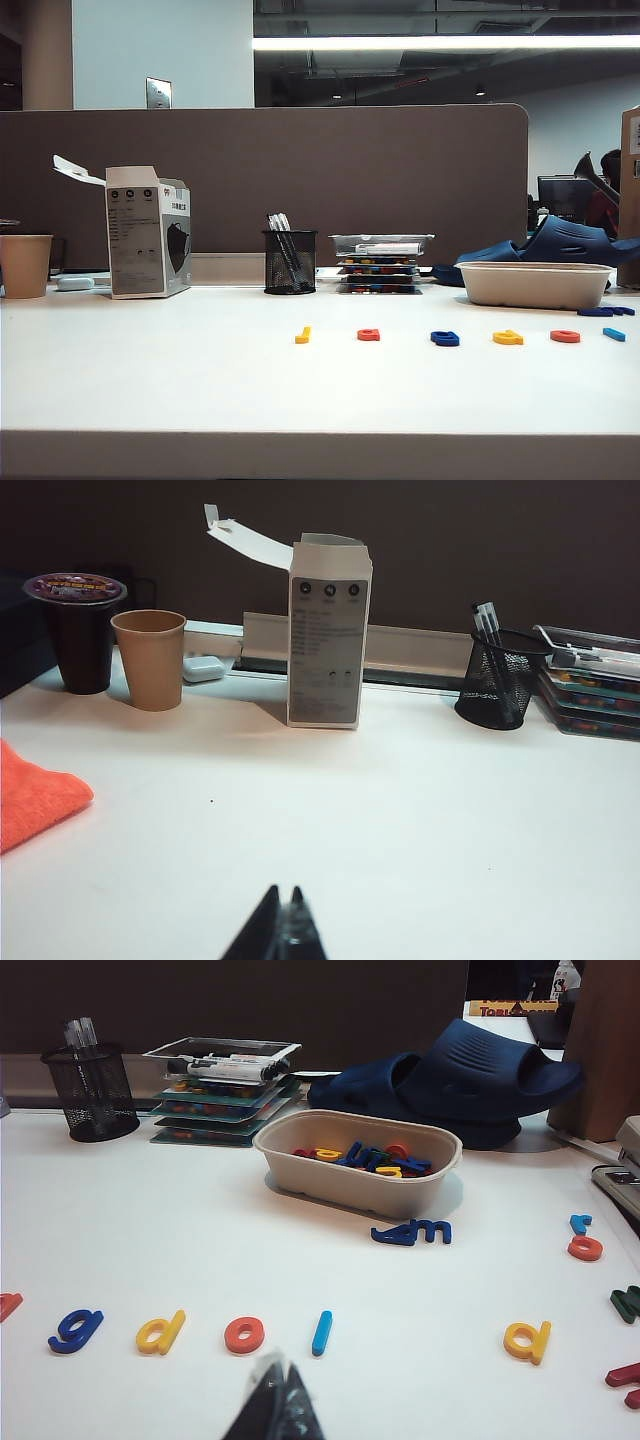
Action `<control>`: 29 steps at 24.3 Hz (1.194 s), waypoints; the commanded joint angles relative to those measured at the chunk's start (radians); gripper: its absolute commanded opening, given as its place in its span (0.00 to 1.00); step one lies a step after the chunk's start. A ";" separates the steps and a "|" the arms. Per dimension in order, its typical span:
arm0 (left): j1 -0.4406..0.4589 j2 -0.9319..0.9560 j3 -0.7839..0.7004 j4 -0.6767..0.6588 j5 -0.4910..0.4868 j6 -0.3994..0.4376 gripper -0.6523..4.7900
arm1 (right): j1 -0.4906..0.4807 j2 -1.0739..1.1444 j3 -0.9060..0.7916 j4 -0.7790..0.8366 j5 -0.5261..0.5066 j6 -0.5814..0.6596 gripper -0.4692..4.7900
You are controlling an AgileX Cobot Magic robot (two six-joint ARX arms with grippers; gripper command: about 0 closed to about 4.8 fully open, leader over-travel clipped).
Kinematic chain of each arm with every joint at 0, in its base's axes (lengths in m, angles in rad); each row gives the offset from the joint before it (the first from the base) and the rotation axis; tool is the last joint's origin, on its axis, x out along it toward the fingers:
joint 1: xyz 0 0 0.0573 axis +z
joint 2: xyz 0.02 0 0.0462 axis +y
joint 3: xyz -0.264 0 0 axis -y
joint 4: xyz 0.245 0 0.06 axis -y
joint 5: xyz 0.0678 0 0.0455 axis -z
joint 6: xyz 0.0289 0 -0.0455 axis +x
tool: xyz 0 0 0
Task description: Select the appropriate letters from the row of letter magnets placed on the table to arrange into the word "dog".
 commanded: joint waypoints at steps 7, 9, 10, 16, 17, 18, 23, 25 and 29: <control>-0.001 0.000 0.004 0.013 0.005 -0.002 0.11 | 0.002 -0.006 -0.005 0.013 0.003 -0.002 0.08; -0.001 0.000 0.004 0.013 0.005 -0.002 0.11 | 0.002 -0.006 -0.005 0.013 0.003 -0.002 0.08; -0.001 0.000 0.004 0.013 0.005 -0.002 0.11 | 0.002 -0.006 -0.005 0.013 0.003 -0.002 0.08; -0.002 0.000 0.054 0.020 0.100 -0.003 0.11 | 0.001 -0.006 -0.005 0.013 0.003 -0.002 0.08; -0.002 0.000 0.079 0.018 0.127 -0.004 0.11 | 0.002 -0.006 -0.005 0.013 0.003 -0.002 0.08; -0.001 0.000 0.103 0.012 0.140 -0.007 0.11 | 0.002 -0.006 -0.005 0.013 0.004 -0.002 0.08; -0.002 0.044 0.364 -0.232 0.188 -0.102 0.11 | 0.002 -0.006 -0.005 0.013 0.004 -0.002 0.08; -0.002 0.122 0.494 -0.319 0.257 -0.104 0.11 | 0.001 -0.006 -0.005 0.013 0.004 -0.002 0.08; -0.002 0.290 0.698 -0.425 0.339 -0.109 0.11 | 0.001 -0.006 -0.005 0.013 0.004 -0.002 0.08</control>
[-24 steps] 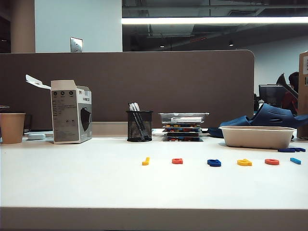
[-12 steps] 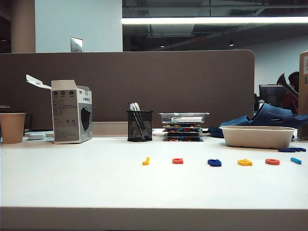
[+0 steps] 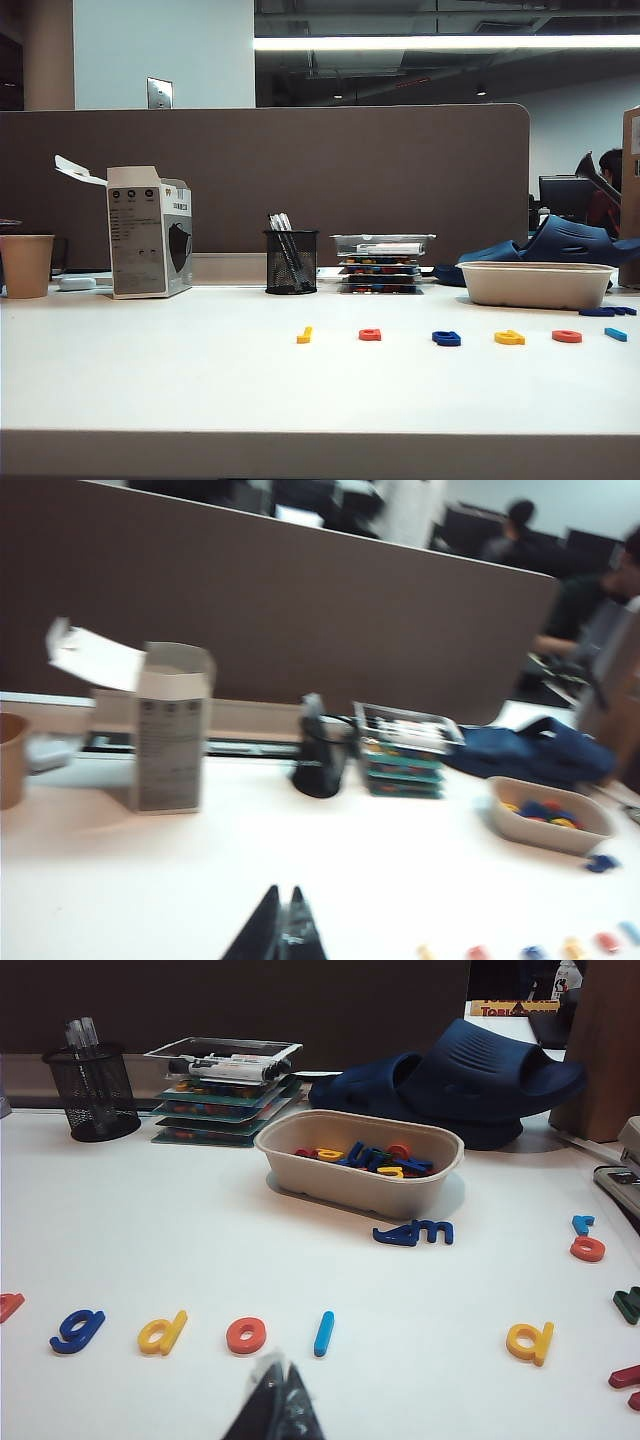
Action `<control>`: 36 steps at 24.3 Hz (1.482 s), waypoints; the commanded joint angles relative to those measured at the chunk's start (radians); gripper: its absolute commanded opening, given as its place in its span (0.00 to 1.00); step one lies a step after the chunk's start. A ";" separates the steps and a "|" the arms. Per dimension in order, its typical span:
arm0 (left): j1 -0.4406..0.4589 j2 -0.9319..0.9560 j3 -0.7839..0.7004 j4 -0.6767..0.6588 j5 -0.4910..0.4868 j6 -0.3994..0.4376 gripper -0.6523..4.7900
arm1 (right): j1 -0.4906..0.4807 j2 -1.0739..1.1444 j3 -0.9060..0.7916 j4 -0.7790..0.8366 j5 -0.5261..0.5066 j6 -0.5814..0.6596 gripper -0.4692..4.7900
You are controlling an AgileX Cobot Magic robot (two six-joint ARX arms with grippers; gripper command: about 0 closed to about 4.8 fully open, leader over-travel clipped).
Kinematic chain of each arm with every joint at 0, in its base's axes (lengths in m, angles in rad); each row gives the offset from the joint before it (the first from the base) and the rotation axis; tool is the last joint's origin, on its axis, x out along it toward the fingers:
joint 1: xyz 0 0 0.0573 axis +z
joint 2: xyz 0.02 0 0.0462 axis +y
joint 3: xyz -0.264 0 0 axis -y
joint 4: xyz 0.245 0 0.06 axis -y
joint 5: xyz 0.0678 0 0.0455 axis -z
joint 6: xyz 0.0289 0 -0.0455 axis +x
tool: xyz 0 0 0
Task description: Select the appropriate letters from the row of letter magnets placed on the table to arrange into the word "dog".
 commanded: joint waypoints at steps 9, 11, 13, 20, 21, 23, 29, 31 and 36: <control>-0.004 0.569 0.697 -0.484 0.253 -0.078 0.11 | 0.002 -0.006 -0.005 0.013 0.003 -0.002 0.08; -0.035 0.618 0.777 -0.511 0.246 -0.132 0.11 | 0.002 -0.006 -0.005 0.012 0.005 -0.002 0.08; -0.093 0.655 0.857 -0.515 0.217 -0.175 0.11 | 0.002 -0.006 -0.005 0.012 0.016 -0.002 0.08; -0.716 0.782 1.070 -0.566 -0.270 -0.435 0.11 | 0.002 -0.006 -0.005 0.012 0.038 -0.002 0.08; -0.788 0.800 1.070 -0.571 -0.323 -0.449 0.11 | 0.002 -0.006 -0.005 0.012 0.048 -0.001 0.08; -0.898 0.835 1.070 -0.582 -0.394 -0.473 0.11 | 0.001 -0.006 -0.005 0.013 0.068 0.003 0.08; -1.219 0.961 1.070 -0.576 -0.723 -0.544 0.11 | 0.002 -0.006 -0.005 0.012 0.067 0.005 0.08; -1.308 1.015 1.070 -0.568 -0.822 -0.605 0.11 | 0.002 -0.006 -0.005 0.012 0.068 0.005 0.08; -1.394 1.089 1.070 -0.568 -0.974 -0.633 0.11 | 0.002 -0.006 -0.005 0.012 0.067 0.006 0.08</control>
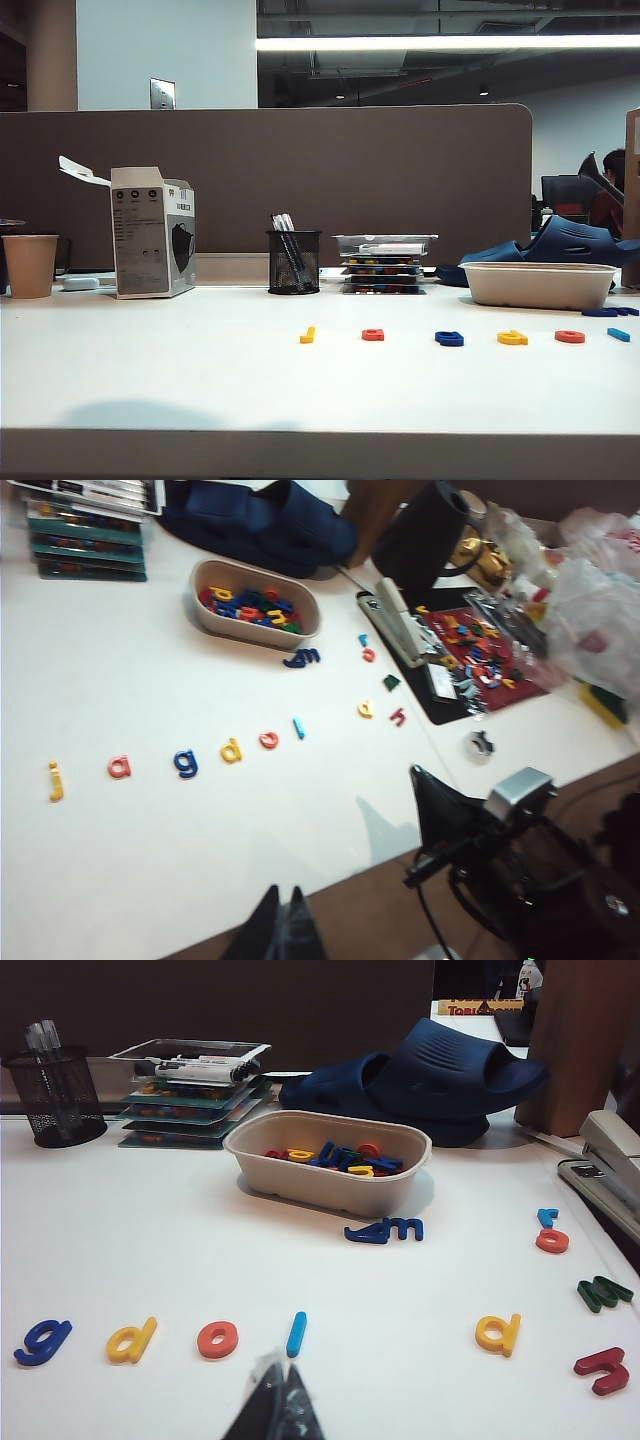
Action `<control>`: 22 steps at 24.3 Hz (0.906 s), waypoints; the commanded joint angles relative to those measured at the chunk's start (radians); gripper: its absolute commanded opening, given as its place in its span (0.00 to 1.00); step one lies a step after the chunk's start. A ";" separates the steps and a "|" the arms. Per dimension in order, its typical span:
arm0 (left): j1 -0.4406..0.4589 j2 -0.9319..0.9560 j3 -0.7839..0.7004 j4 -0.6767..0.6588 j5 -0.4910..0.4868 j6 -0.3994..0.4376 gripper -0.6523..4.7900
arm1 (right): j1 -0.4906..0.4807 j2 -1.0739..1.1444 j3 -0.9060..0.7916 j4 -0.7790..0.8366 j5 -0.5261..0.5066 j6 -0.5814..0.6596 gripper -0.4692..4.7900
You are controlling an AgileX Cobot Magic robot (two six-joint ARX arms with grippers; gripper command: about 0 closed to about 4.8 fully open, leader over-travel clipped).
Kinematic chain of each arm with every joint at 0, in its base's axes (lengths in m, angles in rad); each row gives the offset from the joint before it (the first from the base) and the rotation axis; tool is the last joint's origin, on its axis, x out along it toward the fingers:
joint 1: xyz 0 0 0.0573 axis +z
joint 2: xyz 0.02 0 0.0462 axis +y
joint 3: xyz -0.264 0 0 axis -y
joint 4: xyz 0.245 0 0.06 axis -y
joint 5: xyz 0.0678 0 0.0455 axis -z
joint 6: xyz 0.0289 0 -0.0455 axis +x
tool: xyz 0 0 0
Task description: Select the appropriate letters from the row of letter magnets placed on the table to arrange into the word "dog".
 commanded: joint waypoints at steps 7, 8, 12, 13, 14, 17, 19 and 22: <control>-0.070 0.064 0.002 0.045 -0.299 -0.137 0.11 | 0.001 -0.006 -0.003 0.013 0.006 0.013 0.08; -0.070 0.067 0.002 0.042 -0.303 -0.147 0.11 | 0.002 -0.006 -0.003 0.013 0.021 0.021 0.08; -0.070 0.084 0.002 -0.004 -0.302 -0.209 0.11 | 0.001 -0.006 -0.003 0.013 0.050 0.029 0.08; -0.070 0.089 0.002 -0.023 -0.302 -0.230 0.11 | 0.001 -0.006 -0.003 0.013 0.050 0.029 0.08; -0.070 0.092 0.002 -0.037 -0.301 -0.246 0.11 | 0.001 -0.006 -0.003 0.013 0.050 0.029 0.08; -0.070 0.098 0.002 -0.079 -0.297 -0.293 0.11 | 0.002 -0.006 -0.003 0.013 0.050 0.029 0.08; -0.070 0.100 0.002 -0.101 -0.290 -0.318 0.11 | 0.002 -0.006 -0.003 0.013 0.050 0.029 0.08; -0.071 0.102 0.002 -0.147 -0.225 -0.388 0.11 | 0.002 -0.006 -0.003 0.013 0.050 0.029 0.08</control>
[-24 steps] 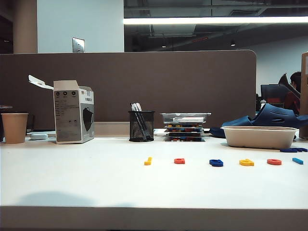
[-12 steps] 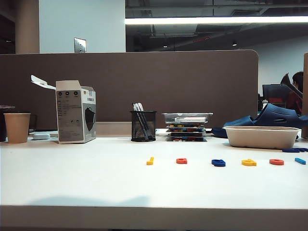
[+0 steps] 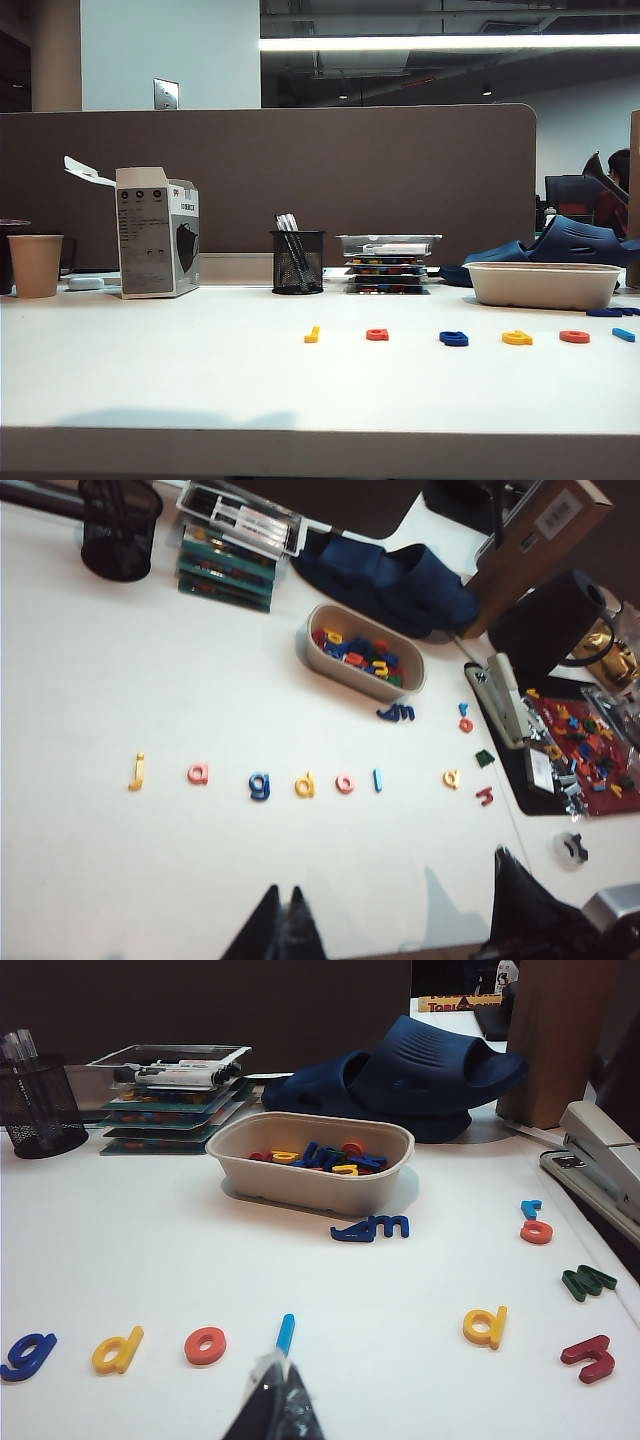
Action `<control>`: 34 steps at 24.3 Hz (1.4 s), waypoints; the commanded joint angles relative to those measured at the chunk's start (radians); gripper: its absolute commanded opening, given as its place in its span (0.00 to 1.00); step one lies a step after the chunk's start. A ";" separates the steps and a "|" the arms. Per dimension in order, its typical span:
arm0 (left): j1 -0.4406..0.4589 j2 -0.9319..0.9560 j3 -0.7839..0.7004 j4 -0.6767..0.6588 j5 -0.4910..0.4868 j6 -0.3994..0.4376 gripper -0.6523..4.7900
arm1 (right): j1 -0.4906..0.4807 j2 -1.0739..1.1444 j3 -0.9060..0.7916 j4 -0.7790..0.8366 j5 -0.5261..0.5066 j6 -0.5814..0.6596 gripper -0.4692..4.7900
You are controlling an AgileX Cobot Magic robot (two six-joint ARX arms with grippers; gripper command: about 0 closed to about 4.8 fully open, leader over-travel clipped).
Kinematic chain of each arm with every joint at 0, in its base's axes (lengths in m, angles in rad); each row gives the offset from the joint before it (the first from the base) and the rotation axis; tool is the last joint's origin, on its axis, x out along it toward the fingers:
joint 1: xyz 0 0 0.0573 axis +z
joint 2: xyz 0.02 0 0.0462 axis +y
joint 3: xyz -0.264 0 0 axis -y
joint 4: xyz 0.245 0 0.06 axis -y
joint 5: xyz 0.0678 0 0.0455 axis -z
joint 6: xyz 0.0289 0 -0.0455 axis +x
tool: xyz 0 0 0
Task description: Select the appropriate letters from the row of letter magnets placed on the table to arrange into the word "dog".
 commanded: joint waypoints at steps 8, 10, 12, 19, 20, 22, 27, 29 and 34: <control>-0.032 0.003 0.002 -0.154 0.116 -0.163 0.11 | 0.002 -0.006 -0.003 0.013 0.006 0.002 0.08; -0.041 0.003 0.002 -0.167 0.116 -0.167 0.11 | 0.002 -0.006 -0.003 0.013 0.006 0.002 0.08; -0.050 0.003 0.002 -0.172 0.115 -0.169 0.11 | 0.002 -0.006 -0.003 0.013 0.006 0.002 0.08; -0.050 0.003 0.002 -0.174 0.113 -0.135 0.11 | 0.002 -0.006 -0.003 0.014 0.006 0.003 0.08; -0.050 0.003 0.002 -0.174 0.113 -0.134 0.11 | 0.002 -0.006 -0.003 0.014 0.005 0.005 0.08; -0.050 0.003 0.002 -0.174 0.114 -0.135 0.11 | 0.002 -0.006 -0.001 0.016 0.004 0.009 0.08; -0.050 0.003 0.002 -0.174 0.114 -0.134 0.11 | 0.002 -0.006 0.050 -0.016 0.043 0.068 0.08; -0.050 0.003 0.002 -0.174 0.114 -0.134 0.11 | 0.002 -0.004 0.096 -0.070 0.139 0.151 0.08; -0.050 0.003 0.002 -0.174 0.114 -0.134 0.11 | 0.002 0.024 0.249 -0.183 0.203 0.160 0.08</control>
